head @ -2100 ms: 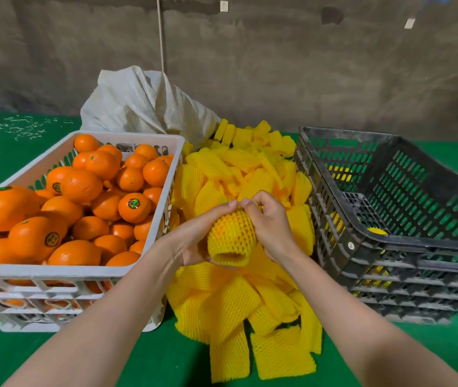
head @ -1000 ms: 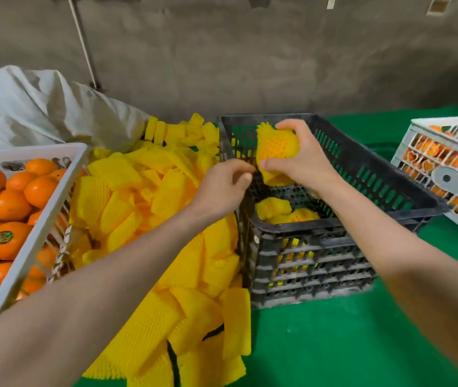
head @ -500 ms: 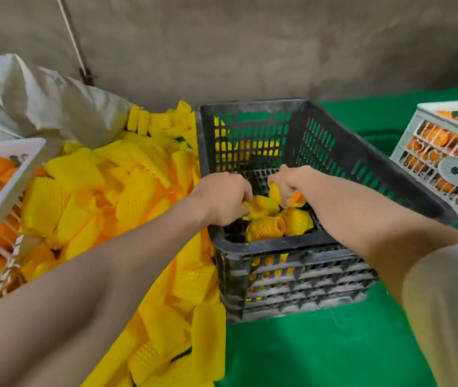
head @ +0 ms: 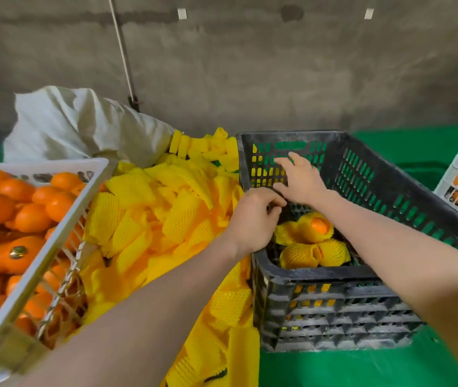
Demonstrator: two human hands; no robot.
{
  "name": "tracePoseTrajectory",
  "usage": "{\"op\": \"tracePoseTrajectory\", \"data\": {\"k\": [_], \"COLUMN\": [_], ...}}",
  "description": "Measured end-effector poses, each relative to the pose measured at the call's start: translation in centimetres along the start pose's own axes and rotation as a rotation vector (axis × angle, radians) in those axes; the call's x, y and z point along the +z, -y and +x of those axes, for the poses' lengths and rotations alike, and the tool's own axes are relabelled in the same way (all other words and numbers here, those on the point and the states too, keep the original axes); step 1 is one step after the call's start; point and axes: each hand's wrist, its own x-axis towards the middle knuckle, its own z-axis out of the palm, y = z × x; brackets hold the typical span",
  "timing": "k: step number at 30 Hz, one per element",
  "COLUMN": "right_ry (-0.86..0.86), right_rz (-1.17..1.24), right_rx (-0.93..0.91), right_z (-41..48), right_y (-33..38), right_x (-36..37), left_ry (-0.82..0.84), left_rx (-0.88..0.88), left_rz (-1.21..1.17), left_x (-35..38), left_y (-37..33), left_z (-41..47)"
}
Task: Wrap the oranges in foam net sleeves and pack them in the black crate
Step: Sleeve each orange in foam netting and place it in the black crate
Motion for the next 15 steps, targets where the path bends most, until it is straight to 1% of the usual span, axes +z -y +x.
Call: {"op": "tracePoseTrajectory", "data": {"k": [1, 2, 3, 5, 6, 7, 8, 11, 12, 13, 15], "right_ry": [-0.141, -0.242, -0.301, -0.343, -0.338, -0.301, -0.224, 0.170, 0.272, 0.339, 0.404], "right_rz": [0.118, 0.213, 0.278, 0.348, 0.358, 0.351, 0.324, 0.107, 0.017, -0.057, -0.120], "right_rx": [-0.036, -0.076, -0.122, -0.244, -0.304, -0.350, -0.378, -0.363, -0.344, -0.323, -0.272], "right_z": [-0.1, -0.5, -1.1, -2.1, -2.6, -2.8, -2.8, -1.3, -0.8, -0.4, 0.2], "right_y": [1.2, 2.7, 4.3, 7.5, 9.1, 10.6, 12.1, 16.7, 17.9, 18.6, 20.0], "right_x": [-1.0, -1.8, -2.5, -3.4, -3.6, -3.5, -3.4, -2.1, -1.5, -0.8, 0.8], "left_ry": [-0.058, -0.103, -0.131, -0.160, -0.177, -0.202, -0.233, -0.304, -0.315, -0.320, -0.345], "left_rx": [-0.016, -0.042, -0.071, -0.110, -0.130, -0.161, -0.205, -0.335, -0.370, -0.396, -0.425], "left_rz": [0.000, 0.001, -0.009, -0.042, -0.063, -0.083, -0.094, -0.100, -0.114, -0.132, -0.146], "left_x": [0.0, -0.1, -0.4, -1.3, -2.0, -3.0, -4.1, -8.1, -9.3, -10.3, -12.7], "left_y": [0.1, 0.3, 0.5, 1.4, 2.2, 3.0, 4.0, 6.9, 7.7, 8.3, 9.4], "left_z": [-0.3, -0.7, -1.2, -2.3, -2.9, -3.6, -4.3, -6.5, -7.1, -7.7, -9.3]}}
